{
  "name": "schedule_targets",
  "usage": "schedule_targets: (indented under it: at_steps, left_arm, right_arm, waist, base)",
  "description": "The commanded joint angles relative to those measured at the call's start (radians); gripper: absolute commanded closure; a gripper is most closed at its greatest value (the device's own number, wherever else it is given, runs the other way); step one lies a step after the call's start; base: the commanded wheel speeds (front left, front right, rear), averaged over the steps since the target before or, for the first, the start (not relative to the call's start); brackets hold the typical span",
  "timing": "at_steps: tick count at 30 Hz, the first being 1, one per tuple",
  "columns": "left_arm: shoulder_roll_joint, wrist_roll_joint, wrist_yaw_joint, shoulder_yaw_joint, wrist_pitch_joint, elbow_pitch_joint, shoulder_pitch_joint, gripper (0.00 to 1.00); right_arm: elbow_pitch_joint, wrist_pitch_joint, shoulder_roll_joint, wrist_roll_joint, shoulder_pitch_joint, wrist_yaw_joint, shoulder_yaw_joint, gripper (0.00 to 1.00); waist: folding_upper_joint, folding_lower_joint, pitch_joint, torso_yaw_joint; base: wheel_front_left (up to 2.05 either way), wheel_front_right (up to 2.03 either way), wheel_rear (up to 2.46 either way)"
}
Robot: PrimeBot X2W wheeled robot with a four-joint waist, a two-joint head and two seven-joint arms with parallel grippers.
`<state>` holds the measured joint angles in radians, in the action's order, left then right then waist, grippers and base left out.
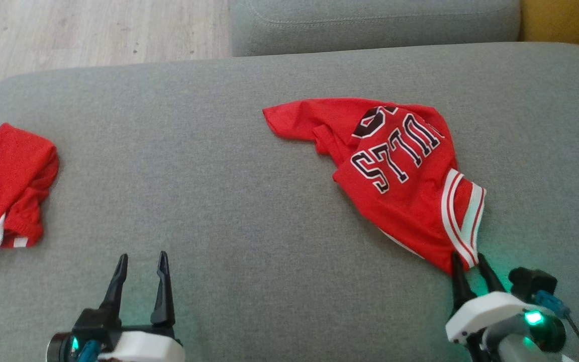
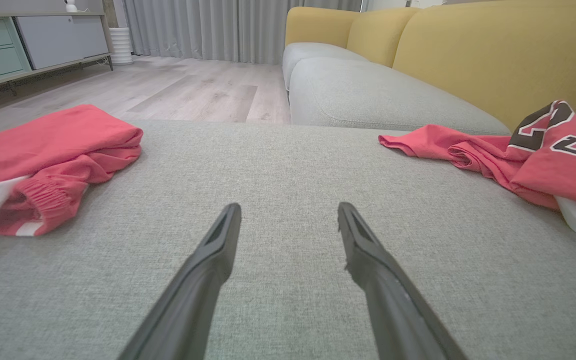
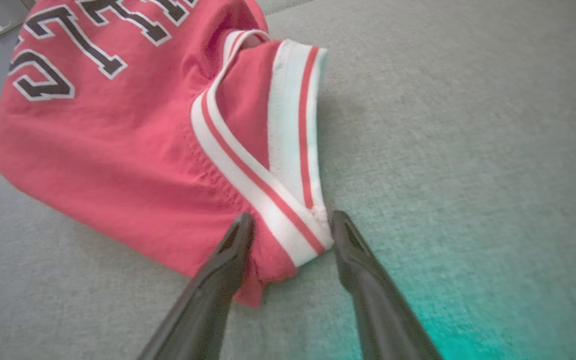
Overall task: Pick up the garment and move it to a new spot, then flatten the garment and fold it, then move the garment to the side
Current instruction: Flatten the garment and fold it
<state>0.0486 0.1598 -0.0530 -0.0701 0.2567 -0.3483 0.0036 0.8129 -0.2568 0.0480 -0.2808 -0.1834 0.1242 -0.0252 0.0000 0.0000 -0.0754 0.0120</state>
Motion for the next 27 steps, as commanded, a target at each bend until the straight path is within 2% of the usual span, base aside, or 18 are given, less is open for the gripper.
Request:
schedule_targets:
  at_steps: [1,4,8,12,13,16,21,24,27]
  left_arm:
    - [0.002,0.004,-0.001,0.022,0.005,0.027,-0.041,0.00]
    - [0.002,0.006,-0.002,0.022,0.005,0.025,-0.036,0.00]
    - [0.002,0.011,-0.003,0.017,0.005,0.020,-0.031,0.00]
    - [0.002,0.024,-0.003,-0.004,0.005,0.014,-0.037,0.00]
    - [0.002,0.024,-0.003,-0.004,0.005,0.014,-0.037,0.00]
    - [0.002,0.038,0.000,-0.024,0.005,0.007,-0.034,0.00]
    - [0.002,0.049,0.003,-0.071,0.005,-0.018,-0.030,0.00]
    - [0.002,0.056,0.008,-0.090,0.005,-0.023,-0.028,0.00]
    - [0.002,0.064,0.014,-0.088,0.005,-0.021,-0.020,0.00]
  right_arm:
    - [-0.020,-0.005,0.002,-0.017,-0.036,0.007,-0.042,1.00]
    - [-0.090,-0.005,0.002,-0.035,-0.039,0.007,-0.055,1.00]
    - [-0.287,-0.005,0.002,-0.046,-0.048,0.007,-0.100,1.00]
    - [-0.487,-0.005,0.002,-0.094,-0.149,0.007,-0.283,1.00]
    - [-0.487,-0.005,0.002,-0.094,-0.149,0.007,-0.283,1.00]
    - [-0.589,-0.005,0.002,-0.157,-0.290,0.007,-0.426,1.00]
    - [-0.650,-0.005,0.002,-0.277,-0.515,0.007,-0.505,1.00]
    - [-0.646,-0.005,0.002,-0.328,-0.585,0.007,-0.468,1.00]
    - [-0.572,-0.005,0.002,-0.315,-0.595,0.007,-0.402,1.00]
  waist:
    - [0.0000,0.0000,0.000,-0.004]
    - [0.0000,0.0000,0.004,-0.007]
    - [0.0000,0.0000,0.013,-0.011]
    - [0.0000,0.0000,0.028,-0.034]
    - [0.0000,0.0000,0.028,-0.034]
    - [0.0000,0.0000,0.044,-0.066]
    - [0.0000,0.0000,0.065,-0.133]
    - [0.0000,0.0000,0.071,-0.156]
    - [0.0000,0.0000,0.067,-0.158]
  base:
    - [0.00,0.00,0.00]
    - [0.00,0.00,0.00]
    - [0.00,0.00,0.00]
    - [0.00,0.00,0.00]
    - [0.00,0.00,0.00]
    - [0.00,0.00,0.00]
    - [0.00,0.00,0.00]
    - [0.00,0.00,0.00]
    - [0.00,0.00,0.00]
